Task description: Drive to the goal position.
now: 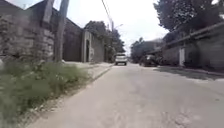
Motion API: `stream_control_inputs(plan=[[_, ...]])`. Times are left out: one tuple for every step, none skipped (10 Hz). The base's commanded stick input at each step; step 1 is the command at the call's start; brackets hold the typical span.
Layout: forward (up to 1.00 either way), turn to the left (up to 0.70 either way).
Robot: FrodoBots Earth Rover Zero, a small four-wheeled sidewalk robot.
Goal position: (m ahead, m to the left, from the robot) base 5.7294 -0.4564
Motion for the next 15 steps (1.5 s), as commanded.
stream_control_inputs(plan=[[1.00,-0.30],[1.00,-0.31],[1.00,-0.31],[1.00,-0.31],[1.00,-0.31],[1.00,-0.31],[1.00,-0.31],[1.00,-0.27],[1.00,-0.25],[1.00,-0.25],[1.00,-0.25],[1.00,-0.21],[1.00,-0.09],[1.00,-0.03],[1.00,0.00]])
